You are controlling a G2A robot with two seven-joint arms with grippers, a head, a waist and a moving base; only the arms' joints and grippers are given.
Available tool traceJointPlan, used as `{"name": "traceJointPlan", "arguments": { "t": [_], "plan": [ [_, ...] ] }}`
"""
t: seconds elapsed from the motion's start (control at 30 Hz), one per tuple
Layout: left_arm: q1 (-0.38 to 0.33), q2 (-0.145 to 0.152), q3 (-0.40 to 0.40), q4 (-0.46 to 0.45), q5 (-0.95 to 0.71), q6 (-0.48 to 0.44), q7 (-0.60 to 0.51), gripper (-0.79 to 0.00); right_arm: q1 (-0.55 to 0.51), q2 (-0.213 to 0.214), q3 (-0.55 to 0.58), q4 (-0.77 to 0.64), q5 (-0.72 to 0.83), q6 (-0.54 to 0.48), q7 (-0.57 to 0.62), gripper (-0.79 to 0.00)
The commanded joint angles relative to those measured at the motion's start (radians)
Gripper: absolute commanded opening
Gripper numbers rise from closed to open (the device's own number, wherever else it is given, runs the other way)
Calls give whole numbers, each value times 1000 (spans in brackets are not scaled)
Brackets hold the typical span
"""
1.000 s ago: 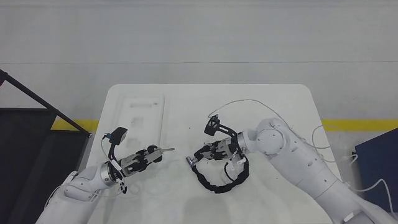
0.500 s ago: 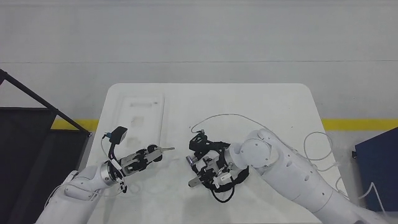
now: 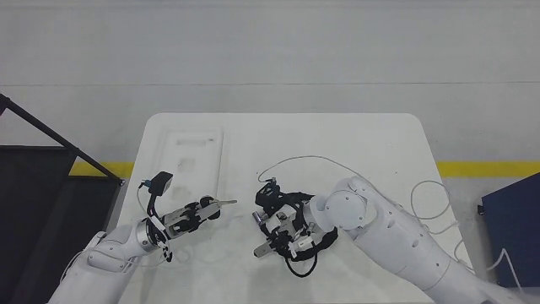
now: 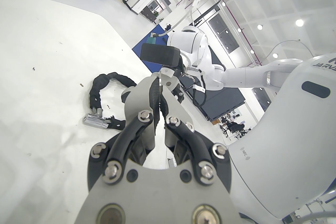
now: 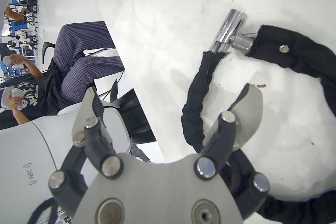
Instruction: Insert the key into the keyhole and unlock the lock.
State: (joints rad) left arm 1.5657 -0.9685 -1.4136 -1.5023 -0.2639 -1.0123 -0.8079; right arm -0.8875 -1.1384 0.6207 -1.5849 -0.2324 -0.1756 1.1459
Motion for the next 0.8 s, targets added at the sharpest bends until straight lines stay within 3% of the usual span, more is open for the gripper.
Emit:
{"name": "traceJointPlan", "arguments": {
  "t": [0.0,0.4,0.53,0.6,0.63,0.77],
  "plan": [
    [0,0,0,0,0,0,0,-785,-4,-4,-7,2,24,3,4,0],
    [0,0,0,0,0,0,0,-785,-2,-18,-27,8,-83,135,-57,0],
    [0,0,0,0,0,0,0,-785,-7,-23,-37,20,-100,158,-58,-163],
    [0,0,0,0,0,0,0,-785,-7,-26,-44,26,-109,172,-51,-175],
    [0,0,0,0,0,0,0,-785,-7,-28,-49,28,-113,177,-46,-243],
    [0,0,0,0,0,0,0,-785,0,-36,-70,39,-135,196,-16,-274]
  ]
}}
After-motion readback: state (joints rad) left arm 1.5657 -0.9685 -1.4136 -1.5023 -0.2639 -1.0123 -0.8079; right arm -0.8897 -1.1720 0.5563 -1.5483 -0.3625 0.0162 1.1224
